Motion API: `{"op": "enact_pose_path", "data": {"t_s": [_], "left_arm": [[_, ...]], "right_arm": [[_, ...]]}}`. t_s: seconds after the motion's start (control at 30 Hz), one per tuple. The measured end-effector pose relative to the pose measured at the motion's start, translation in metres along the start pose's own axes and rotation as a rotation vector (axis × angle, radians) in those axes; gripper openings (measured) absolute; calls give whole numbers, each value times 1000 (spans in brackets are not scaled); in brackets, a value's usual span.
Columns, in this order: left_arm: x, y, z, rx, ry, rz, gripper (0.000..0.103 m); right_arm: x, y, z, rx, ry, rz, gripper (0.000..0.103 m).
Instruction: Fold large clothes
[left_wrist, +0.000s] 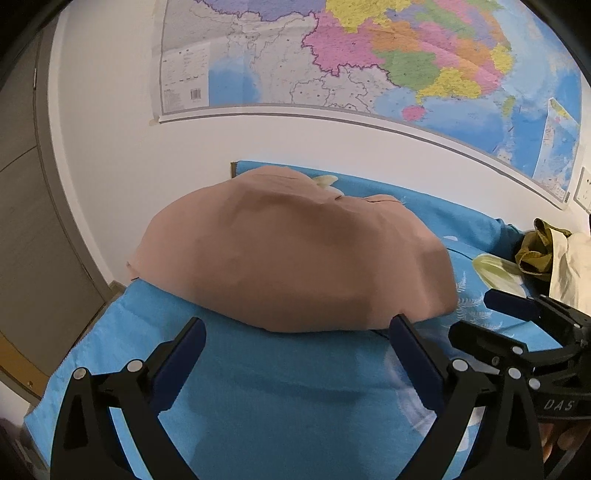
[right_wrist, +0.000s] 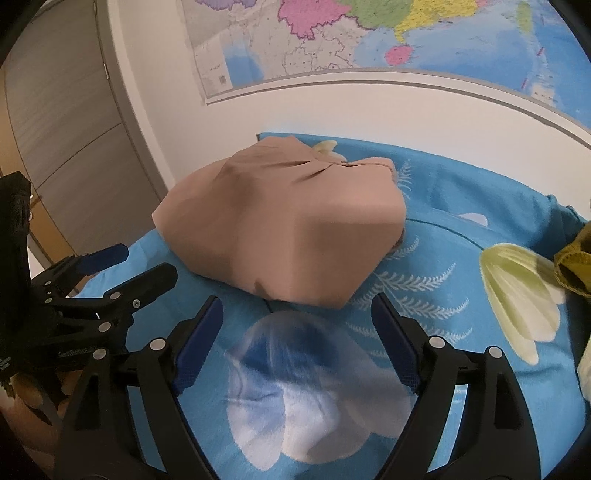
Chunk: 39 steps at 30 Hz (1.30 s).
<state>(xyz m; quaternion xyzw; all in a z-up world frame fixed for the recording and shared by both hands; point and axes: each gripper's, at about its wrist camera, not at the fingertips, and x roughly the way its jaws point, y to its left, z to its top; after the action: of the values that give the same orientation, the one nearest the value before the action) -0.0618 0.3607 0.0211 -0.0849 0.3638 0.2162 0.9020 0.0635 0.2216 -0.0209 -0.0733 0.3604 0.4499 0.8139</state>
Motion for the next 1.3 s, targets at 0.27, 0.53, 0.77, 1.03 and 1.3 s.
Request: {"op": "enact_pose_path", "data": {"t_s": [0.27, 0.53, 0.77, 1.03, 1.3], "left_arm": [[-14, -8, -6, -10, -10, 40, 96], [-25, -9, -10, -24, -11, 79, 96], [-33, -12, -16, -31, -58, 120, 96], [-44, -15, -17, -42, -60, 124, 96], [-50, -16, -18, -43, -60, 137, 96]], "right_arm": [[-21, 9, -9, -5, -53, -29, 94], [-31, 15, -19, -19, -74, -52, 97], [-40, 21, -25, -46, -85, -51, 97], [-50, 22, -29, -33, -78, -33, 97], [-59, 22, -32, -9, -74, -14, 97]]}}
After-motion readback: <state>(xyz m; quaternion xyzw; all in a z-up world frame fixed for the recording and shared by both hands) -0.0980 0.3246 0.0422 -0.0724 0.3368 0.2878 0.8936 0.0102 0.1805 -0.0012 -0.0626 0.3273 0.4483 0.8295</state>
